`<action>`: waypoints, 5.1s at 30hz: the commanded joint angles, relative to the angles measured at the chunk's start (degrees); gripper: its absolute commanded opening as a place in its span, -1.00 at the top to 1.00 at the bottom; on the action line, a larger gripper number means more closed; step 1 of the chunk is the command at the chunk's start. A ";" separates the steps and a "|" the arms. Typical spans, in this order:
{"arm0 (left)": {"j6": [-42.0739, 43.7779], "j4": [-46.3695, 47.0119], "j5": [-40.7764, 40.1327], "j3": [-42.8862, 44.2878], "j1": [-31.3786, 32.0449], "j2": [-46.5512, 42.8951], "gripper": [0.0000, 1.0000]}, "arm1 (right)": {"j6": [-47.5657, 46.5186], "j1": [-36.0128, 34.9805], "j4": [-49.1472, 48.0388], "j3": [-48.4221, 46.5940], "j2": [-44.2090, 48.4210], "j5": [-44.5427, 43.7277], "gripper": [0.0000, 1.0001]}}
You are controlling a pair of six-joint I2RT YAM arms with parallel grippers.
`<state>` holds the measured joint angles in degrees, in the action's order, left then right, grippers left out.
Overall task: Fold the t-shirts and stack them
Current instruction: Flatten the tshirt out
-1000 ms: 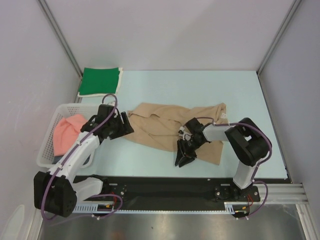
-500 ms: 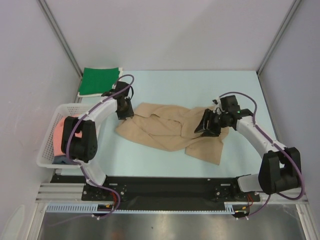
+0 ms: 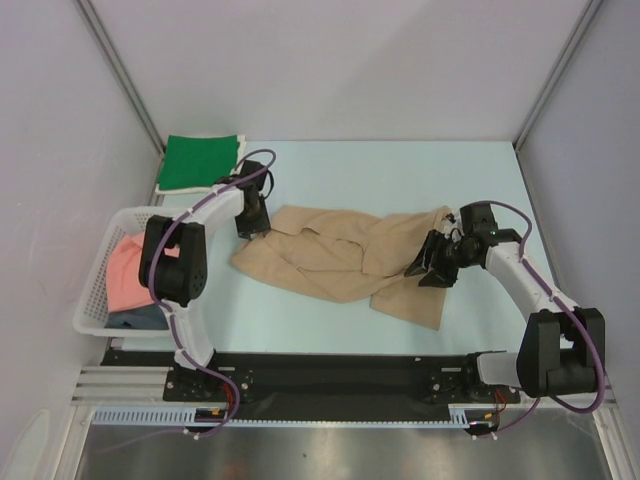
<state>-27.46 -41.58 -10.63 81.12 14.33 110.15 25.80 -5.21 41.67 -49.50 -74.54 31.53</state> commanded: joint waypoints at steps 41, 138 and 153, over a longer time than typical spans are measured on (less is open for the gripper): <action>-0.84 1.15 -6.50 -3.95 2.46 -6.61 0.96 | 0.38 6.88 5.08 7.04 1.07 -8.84 -0.13; 27.19 32.07 12.13 4.59 7.82 -57.87 0.99 | -3.11 4.77 -39.99 -41.66 24.02 -35.49 1.00; 29.84 53.61 3.61 -2.90 4.84 -14.28 0.99 | -8.66 6.79 -57.40 -22.05 -7.76 -32.67 1.00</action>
<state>1.61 2.76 -3.36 78.32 20.49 91.00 18.41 0.54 -4.97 -70.67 -78.02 -1.13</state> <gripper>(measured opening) 0.011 0.017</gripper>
